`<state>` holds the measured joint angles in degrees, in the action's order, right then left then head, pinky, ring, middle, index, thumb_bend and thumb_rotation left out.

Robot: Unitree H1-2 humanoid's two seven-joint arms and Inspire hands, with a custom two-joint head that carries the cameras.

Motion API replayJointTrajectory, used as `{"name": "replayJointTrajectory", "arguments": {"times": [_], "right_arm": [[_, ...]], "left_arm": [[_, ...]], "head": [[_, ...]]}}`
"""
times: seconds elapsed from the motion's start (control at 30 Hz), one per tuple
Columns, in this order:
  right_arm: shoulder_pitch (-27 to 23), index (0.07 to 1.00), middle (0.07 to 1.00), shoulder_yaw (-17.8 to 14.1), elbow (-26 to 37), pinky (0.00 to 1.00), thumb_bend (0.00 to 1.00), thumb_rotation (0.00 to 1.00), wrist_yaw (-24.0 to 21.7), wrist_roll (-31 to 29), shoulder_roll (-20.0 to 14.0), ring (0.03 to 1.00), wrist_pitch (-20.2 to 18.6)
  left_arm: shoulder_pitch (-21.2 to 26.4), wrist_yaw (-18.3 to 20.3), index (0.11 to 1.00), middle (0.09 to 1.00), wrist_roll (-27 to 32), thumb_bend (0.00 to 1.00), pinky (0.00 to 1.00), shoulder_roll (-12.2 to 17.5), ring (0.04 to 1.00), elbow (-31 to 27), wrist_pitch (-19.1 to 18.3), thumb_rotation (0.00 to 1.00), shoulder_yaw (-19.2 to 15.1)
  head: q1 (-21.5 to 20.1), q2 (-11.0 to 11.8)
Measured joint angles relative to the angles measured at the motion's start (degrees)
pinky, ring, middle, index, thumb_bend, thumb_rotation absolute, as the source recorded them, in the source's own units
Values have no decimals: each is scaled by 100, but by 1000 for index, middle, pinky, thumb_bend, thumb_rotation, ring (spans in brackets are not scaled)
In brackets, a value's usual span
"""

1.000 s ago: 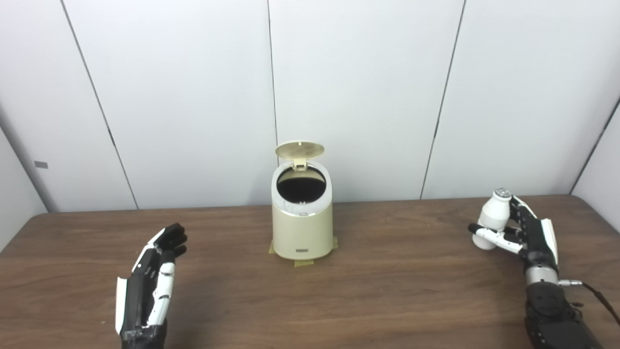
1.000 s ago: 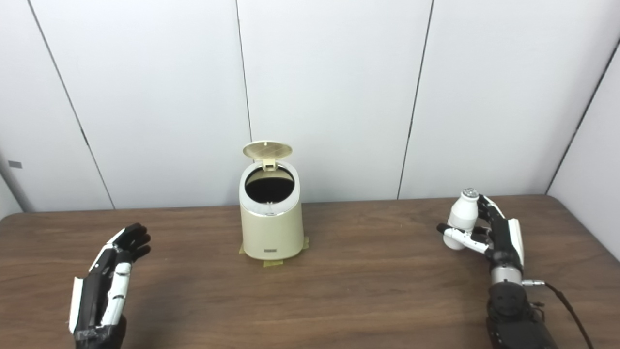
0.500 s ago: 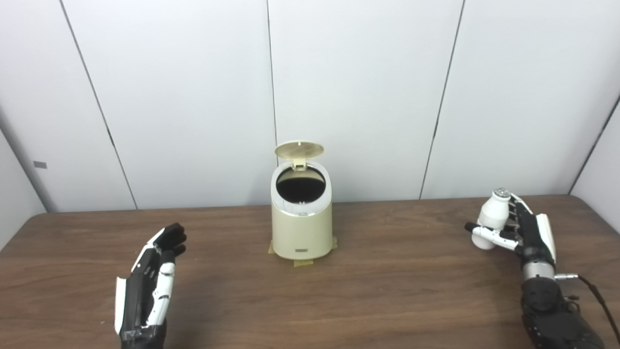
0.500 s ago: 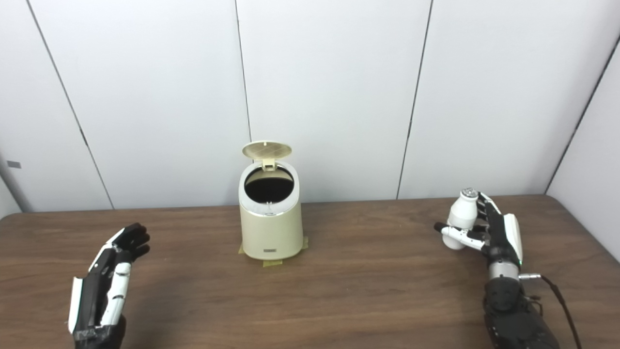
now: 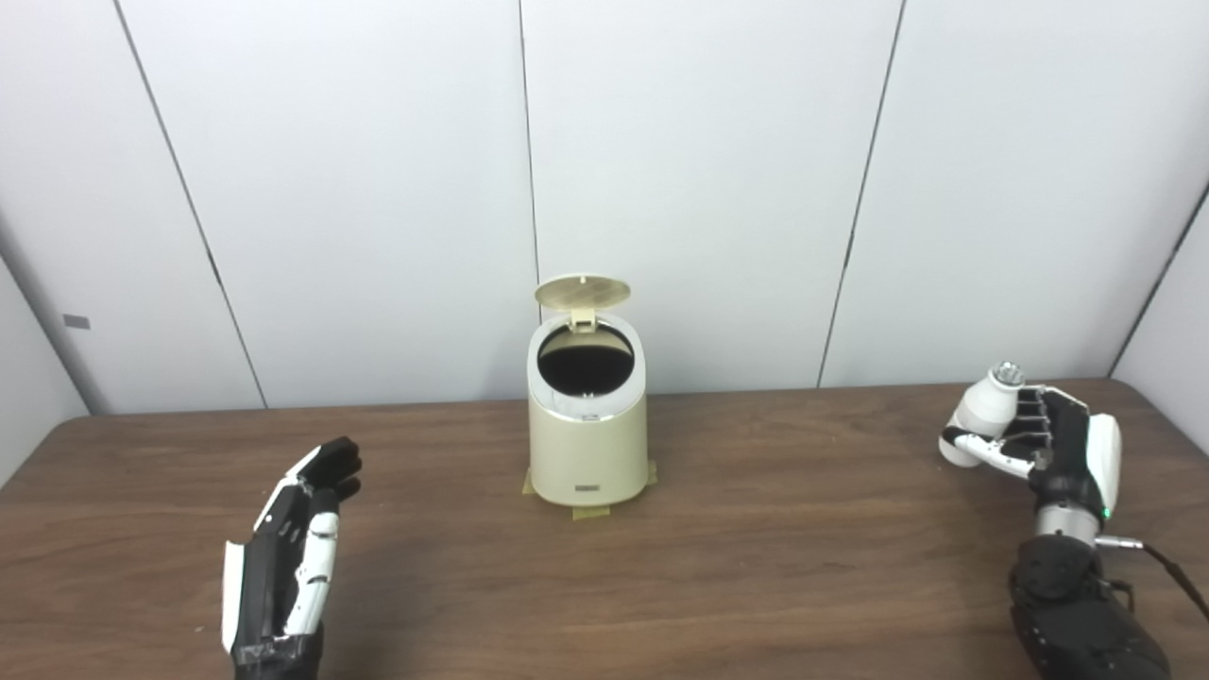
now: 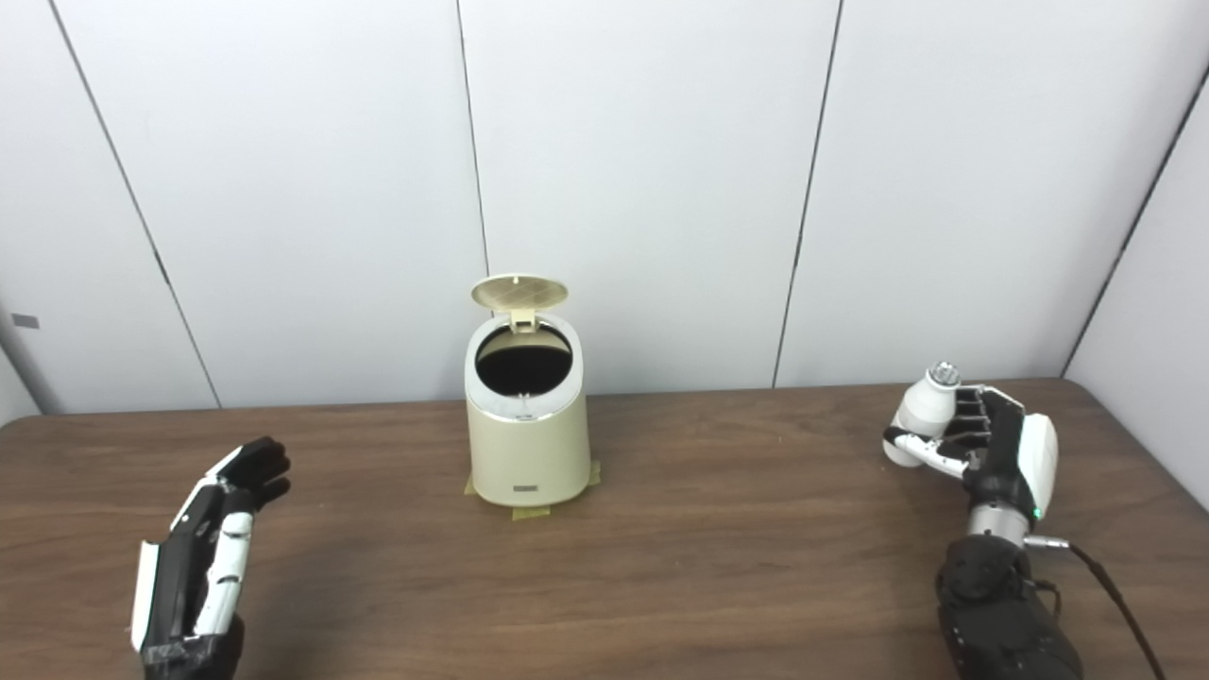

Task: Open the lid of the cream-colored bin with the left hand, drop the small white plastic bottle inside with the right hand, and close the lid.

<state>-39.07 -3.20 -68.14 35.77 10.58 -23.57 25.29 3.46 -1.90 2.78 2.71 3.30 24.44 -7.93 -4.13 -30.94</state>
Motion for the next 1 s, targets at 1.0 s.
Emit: {"name": "replayJointTrajectory", "arguments": {"times": [1.0], "right_arm": [[582, 494, 496, -82, 2662, 350, 518, 0, -663, -175, 360, 422, -684]], "left_arm": [[-4, 23, 800, 816, 5, 302, 808, 12, 822, 3, -61, 642, 17]], "head": [[9, 26]]}}
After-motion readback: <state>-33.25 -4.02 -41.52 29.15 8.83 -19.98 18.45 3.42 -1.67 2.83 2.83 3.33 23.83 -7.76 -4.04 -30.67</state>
